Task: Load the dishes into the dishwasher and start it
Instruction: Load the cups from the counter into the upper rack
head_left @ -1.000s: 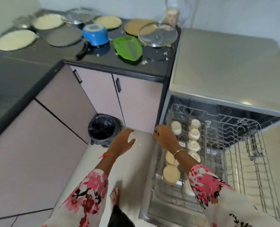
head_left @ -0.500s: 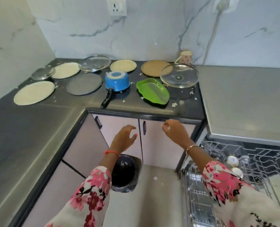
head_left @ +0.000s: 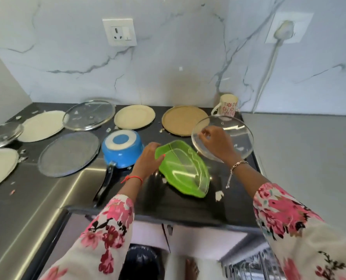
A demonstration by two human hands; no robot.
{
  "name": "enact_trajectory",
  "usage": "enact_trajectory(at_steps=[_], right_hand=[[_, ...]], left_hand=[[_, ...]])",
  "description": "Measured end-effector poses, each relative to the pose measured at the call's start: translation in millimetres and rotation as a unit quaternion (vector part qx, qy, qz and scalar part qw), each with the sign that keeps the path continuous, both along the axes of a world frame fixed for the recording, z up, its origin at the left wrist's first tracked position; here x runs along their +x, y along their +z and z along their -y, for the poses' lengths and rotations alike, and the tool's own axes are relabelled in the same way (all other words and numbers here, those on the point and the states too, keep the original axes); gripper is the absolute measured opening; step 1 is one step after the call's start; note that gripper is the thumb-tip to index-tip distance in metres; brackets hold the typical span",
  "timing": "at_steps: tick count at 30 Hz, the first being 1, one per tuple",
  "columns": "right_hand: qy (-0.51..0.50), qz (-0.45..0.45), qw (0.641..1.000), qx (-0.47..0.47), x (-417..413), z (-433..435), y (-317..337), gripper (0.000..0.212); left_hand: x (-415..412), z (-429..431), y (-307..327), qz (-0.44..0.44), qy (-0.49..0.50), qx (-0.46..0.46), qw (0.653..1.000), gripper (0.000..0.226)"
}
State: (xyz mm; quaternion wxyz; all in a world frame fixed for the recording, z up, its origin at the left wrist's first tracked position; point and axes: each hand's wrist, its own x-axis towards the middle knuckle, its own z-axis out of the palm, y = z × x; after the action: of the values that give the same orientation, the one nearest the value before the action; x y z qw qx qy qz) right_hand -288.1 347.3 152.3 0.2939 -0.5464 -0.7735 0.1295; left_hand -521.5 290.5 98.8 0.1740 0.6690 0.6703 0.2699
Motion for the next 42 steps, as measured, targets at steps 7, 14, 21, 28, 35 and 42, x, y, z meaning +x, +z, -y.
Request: enact_trajectory(at_steps=[7, 14, 21, 28, 35, 42], right_hand=[[-0.055, 0.074, 0.996, -0.019, 14.6, -139.4, 17.7, 0.035], [-0.167, 0.123, 0.975, -0.078, 29.1, -229.4, 7.4, 0.059], [-0.252, 0.167, 0.935, -0.184, 21.7, -274.5, 0.1, 0.065], [-0.314, 0.193, 0.892, -0.262, 19.9, -292.2, -8.2, 0.055], [-0.310, 0.189, 0.902, -0.233, 23.3, -294.3, -12.6, 0.048], [-0.240, 0.127, 0.941, -0.203, 35.3, -291.9, 2.7, 0.053]], left_hand=[[-15.0, -120.6, -12.0, 0.020, 0.023, -0.045, 0.999, 0.048], [-33.5, -186.0, -35.0, -0.015, 0.031, -0.059, 0.998, 0.050], [-42.4, -199.9, -75.6, -0.112, 0.040, -0.035, 0.992, 0.075], [-40.1, -197.6, -78.4, -0.110, 0.058, -0.022, 0.992, 0.077], [-41.2, -196.7, -79.1, -0.117, 0.055, -0.014, 0.992, 0.081], [-42.6, -196.5, -77.4, -0.127, 0.048, -0.022, 0.991, 0.085]])
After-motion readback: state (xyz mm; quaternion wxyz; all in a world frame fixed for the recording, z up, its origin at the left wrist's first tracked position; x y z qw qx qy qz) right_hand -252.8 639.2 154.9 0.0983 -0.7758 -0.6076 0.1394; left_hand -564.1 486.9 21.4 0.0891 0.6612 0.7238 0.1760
